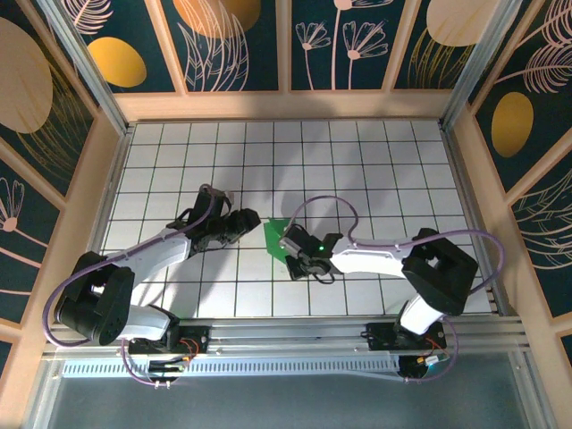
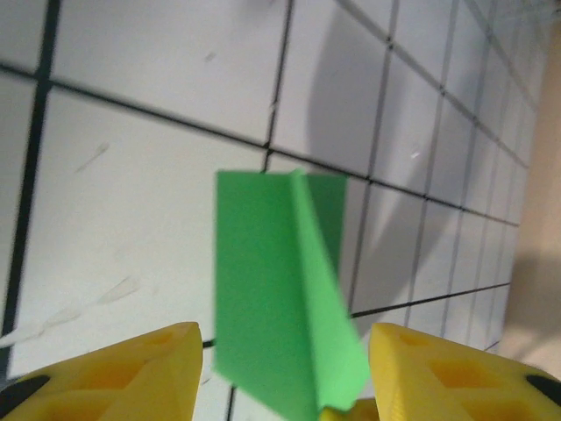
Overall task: Fold a paper plane with a square sheet of paper (fold left side to right side)
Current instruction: Fourth fold the wing at the center of the table.
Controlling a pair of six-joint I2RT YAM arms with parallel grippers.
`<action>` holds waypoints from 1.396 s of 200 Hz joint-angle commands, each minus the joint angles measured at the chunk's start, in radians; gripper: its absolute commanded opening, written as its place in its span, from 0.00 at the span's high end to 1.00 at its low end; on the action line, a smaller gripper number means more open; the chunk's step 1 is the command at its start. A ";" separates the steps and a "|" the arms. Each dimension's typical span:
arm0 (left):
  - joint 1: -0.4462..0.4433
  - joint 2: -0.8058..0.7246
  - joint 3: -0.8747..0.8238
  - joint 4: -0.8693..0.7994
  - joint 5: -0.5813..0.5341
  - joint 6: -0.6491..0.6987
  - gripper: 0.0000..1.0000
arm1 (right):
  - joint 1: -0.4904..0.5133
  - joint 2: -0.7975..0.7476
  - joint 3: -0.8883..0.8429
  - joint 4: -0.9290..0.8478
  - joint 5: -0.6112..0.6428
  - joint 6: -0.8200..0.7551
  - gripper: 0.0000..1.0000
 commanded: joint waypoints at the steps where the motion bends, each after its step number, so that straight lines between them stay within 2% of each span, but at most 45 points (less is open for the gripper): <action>1: 0.000 0.008 -0.028 -0.025 0.060 0.039 0.51 | -0.058 -0.059 -0.055 0.075 -0.169 -0.031 1.00; 43: -0.030 0.059 -0.035 0.005 0.101 0.038 0.54 | -0.163 -0.095 -0.144 0.176 -0.381 -0.031 1.00; 128: -0.144 0.196 0.050 0.071 0.098 -0.010 0.54 | -0.256 -0.132 -0.254 0.310 -0.538 -0.003 1.00; 279: -0.182 0.362 0.169 0.108 0.114 -0.032 0.51 | -0.285 -0.125 -0.270 0.325 -0.561 -0.002 1.00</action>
